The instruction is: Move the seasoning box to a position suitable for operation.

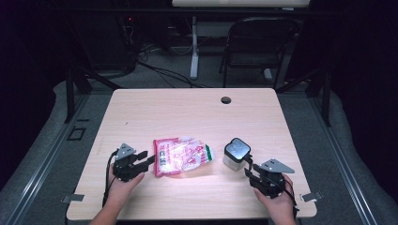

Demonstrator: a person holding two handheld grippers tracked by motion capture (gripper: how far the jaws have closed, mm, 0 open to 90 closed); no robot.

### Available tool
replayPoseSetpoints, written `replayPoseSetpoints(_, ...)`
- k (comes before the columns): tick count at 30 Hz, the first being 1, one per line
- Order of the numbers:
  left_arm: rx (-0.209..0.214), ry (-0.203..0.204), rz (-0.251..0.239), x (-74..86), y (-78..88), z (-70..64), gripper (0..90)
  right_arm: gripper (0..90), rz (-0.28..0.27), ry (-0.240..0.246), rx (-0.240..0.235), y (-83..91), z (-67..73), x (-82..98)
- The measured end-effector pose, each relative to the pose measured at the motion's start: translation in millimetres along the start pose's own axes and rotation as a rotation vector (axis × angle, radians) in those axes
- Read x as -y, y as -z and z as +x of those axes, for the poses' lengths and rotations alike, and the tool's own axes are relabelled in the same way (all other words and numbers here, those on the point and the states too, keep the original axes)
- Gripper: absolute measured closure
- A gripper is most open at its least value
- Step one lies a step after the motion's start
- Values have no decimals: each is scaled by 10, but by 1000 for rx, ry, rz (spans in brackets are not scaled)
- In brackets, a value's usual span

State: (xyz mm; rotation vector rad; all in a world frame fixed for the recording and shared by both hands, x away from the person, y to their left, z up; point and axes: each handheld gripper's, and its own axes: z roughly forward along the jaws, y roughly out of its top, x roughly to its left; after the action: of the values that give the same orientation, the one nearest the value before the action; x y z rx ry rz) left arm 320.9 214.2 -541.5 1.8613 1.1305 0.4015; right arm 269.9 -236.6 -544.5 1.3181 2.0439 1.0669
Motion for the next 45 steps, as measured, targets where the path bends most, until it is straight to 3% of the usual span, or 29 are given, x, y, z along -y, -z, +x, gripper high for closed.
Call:
replayPoseSetpoints(5, -4, 7, -11, 9, 54, -37, 587, 618, 8, -6, 71, -107, -14, -13)
replayPoseSetpoints(9, -12, -6, -11, 21, 79, -56, 586, 625, 12, 2, 86, -171, 12, -22)
replayPoseSetpoints(15, 12, 4, 10, 46, 124, -94, 598, 637, 18, -14, 111, -246, -10, -48)
replayPoseSetpoints(22, 9, -10, 4, 63, 147, -152, 607, 722, 29, -8, 99, -286, -26, -60)
replayPoseSetpoints(38, 39, -55, 34, 73, 77, -186, 617, 731, 36, 23, 66, -273, -57, -57)
replayPoseSetpoints(45, 45, -62, 28, 54, 58, -197, 617, 731, 49, 56, 18, -241, -10, -47)
